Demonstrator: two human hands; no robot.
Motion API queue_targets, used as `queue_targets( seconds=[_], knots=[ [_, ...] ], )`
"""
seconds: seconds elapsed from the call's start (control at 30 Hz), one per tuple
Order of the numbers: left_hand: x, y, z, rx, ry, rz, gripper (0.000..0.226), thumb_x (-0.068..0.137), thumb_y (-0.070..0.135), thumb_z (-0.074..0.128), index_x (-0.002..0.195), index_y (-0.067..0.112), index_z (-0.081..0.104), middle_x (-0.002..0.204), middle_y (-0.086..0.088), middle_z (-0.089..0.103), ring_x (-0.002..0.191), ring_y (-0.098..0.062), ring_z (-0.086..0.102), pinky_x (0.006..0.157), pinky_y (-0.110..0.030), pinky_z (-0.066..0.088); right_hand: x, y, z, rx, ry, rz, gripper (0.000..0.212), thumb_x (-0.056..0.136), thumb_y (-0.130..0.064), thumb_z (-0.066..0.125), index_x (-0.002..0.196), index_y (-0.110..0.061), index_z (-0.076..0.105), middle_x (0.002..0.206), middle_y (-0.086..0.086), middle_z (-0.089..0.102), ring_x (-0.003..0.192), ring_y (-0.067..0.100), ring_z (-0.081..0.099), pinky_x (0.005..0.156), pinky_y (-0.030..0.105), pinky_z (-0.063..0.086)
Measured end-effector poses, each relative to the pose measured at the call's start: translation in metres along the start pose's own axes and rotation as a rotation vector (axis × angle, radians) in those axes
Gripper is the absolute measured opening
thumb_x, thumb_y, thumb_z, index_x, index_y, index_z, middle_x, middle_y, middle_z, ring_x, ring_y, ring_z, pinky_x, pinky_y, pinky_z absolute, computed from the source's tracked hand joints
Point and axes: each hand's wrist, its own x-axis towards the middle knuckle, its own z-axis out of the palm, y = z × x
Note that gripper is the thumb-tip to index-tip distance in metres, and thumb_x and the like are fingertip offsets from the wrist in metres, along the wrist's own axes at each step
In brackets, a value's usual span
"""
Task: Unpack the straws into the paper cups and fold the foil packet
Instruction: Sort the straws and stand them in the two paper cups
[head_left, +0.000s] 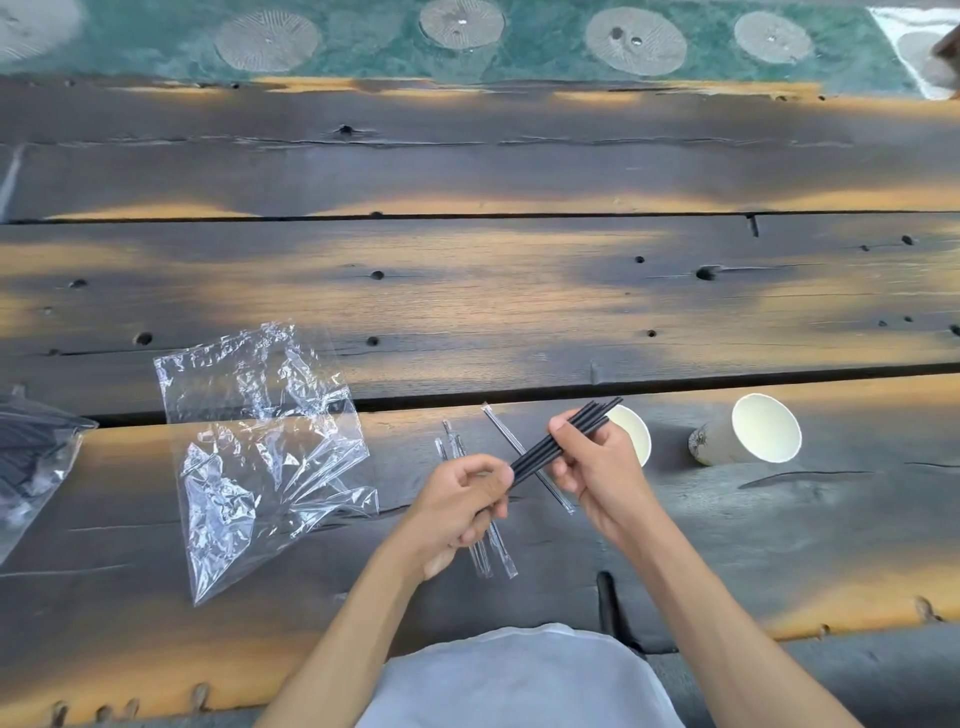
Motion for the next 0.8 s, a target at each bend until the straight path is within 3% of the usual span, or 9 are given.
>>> queue_targets(
  seconds=[0.1,0.2,0.3,0.4,0.57,0.7,0.8],
  knots=[
    [0.000,-0.001,0.009,0.125,-0.025,0.021,0.031,0.089,0.036,0.067,0.099,0.008,0.073,0.059,-0.004,0.048,0.034,-0.007,0.026,0.034,-0.017,0.017,0.002,-0.004,0.005,0.073,0.017,0.001,0.024,0.093,-0.030,0.061,0.082,-0.009,0.062,0.073,0.007,0.061,0.062,0.017,0.056,0.057,0.026,0.046],
    [0.000,-0.001,0.011,0.138,-0.022,0.019,0.036,0.091,0.034,0.064,0.103,0.001,0.072,0.056,0.000,0.044,0.035,-0.007,0.025,0.034,-0.016,0.018,0.007,-0.019,0.004,0.500,-0.009,0.048,0.050,0.092,-0.055,0.046,0.085,-0.008,0.064,0.087,0.013,0.068,0.078,0.026,0.063,0.081,0.038,0.048],
    [-0.001,0.000,0.009,0.147,-0.031,0.001,0.037,0.090,0.037,0.063,0.100,0.003,0.073,0.056,0.000,0.043,0.036,-0.008,0.025,0.036,-0.018,0.016,0.010,-0.027,0.005,0.707,-0.029,0.041,0.056,0.094,-0.058,0.039,0.084,-0.007,0.058,0.070,0.010,0.057,0.063,0.024,0.054,0.073,0.040,0.046],
    [-0.001,0.001,0.009,0.174,-0.041,-0.016,0.043,0.090,0.042,0.063,0.098,0.001,0.072,0.056,-0.001,0.041,0.038,-0.009,0.024,0.040,-0.022,0.012,0.008,-0.022,0.011,0.709,0.005,0.067,0.041,0.101,-0.040,0.041,0.078,-0.010,0.057,0.061,0.003,0.044,0.054,0.018,0.041,0.063,0.034,0.042],
    [-0.002,0.000,0.008,0.256,-0.021,0.024,0.048,0.088,0.056,0.059,0.088,0.010,0.073,0.052,0.000,0.035,0.042,-0.011,0.022,0.041,-0.022,0.015,0.009,-0.019,0.015,0.707,0.034,0.088,0.011,0.086,-0.023,0.059,0.080,-0.015,0.056,0.060,-0.002,0.036,0.051,0.014,0.036,0.058,0.030,0.042],
    [-0.002,0.002,0.013,0.312,0.015,0.065,0.050,0.089,0.058,0.057,0.079,0.010,0.070,0.048,0.004,0.033,0.044,-0.011,0.023,0.044,-0.024,0.017,0.011,-0.016,0.017,0.717,0.071,0.060,0.032,0.102,-0.038,0.043,0.082,-0.015,0.054,0.059,-0.004,0.037,0.050,0.012,0.035,0.056,0.028,0.042],
    [0.000,0.006,0.020,0.354,0.023,0.081,0.049,0.092,0.055,0.055,0.072,0.011,0.061,0.045,0.009,0.032,0.042,-0.009,0.022,0.042,-0.022,0.018,0.012,-0.017,0.019,0.674,0.071,0.012,0.045,0.093,-0.055,0.043,0.081,-0.013,0.055,0.061,-0.001,0.042,0.053,0.014,0.040,0.060,0.029,0.040]
  ],
)
